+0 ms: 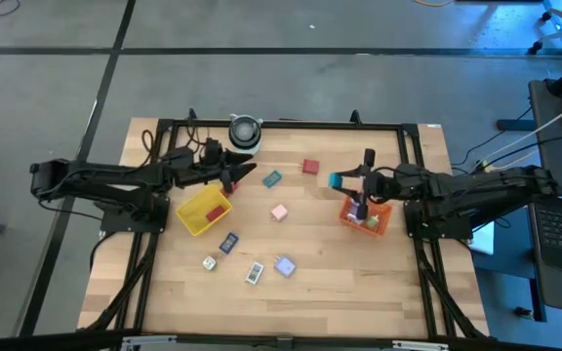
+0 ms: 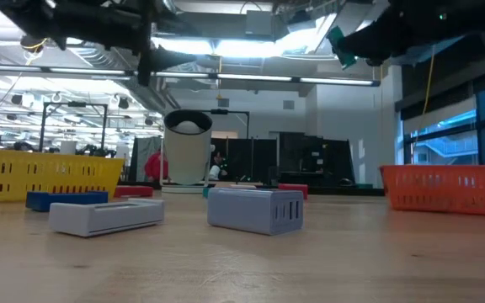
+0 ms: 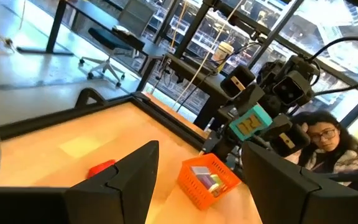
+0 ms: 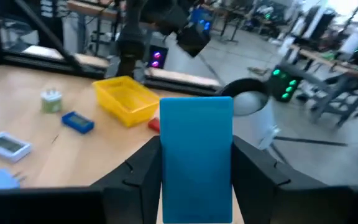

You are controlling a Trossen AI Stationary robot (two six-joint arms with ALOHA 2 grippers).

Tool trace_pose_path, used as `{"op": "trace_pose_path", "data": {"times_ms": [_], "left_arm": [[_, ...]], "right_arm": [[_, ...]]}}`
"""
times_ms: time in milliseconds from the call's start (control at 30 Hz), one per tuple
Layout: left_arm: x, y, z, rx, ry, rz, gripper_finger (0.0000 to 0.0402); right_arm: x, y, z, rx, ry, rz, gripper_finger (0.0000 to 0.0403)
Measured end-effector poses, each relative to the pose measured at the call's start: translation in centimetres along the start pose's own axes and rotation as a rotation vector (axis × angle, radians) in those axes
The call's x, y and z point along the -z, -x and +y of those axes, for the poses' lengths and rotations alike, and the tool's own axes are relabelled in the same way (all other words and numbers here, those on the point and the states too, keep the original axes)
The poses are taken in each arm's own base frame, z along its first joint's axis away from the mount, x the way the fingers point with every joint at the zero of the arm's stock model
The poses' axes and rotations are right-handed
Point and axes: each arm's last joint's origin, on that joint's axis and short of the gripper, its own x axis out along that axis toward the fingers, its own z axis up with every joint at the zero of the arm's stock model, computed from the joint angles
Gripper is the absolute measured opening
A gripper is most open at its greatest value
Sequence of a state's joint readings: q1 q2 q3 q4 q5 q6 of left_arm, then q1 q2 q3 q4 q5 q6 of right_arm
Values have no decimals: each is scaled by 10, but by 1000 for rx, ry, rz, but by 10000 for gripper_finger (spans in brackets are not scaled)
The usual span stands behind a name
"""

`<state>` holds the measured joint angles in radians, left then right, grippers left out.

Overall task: Pick & Place Office items
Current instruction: Put the bottom blue digital timer into the yellow basket

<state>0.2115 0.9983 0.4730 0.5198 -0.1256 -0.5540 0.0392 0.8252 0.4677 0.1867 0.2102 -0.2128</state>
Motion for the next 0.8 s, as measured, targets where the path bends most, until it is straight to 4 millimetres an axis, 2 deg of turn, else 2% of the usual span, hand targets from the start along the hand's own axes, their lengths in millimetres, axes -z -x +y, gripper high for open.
{"op": "trace_pose_path", "data": {"times_ms": [200,367,633,800], "left_arm": [[-8,-23,-13,114,114,77,226],[-11,-41,-19,145,155,119,226],[-8,-55,-4,2,175,123,226],[-1,-63,8,-48,199,129,226]], "right_arm": [[-11,-7,-5,150,-5,35,152],[-10,-26,-3,246,16,137,152],[-14,-73,20,335,165,315,152],[-20,-101,31,344,255,363,152]]}}
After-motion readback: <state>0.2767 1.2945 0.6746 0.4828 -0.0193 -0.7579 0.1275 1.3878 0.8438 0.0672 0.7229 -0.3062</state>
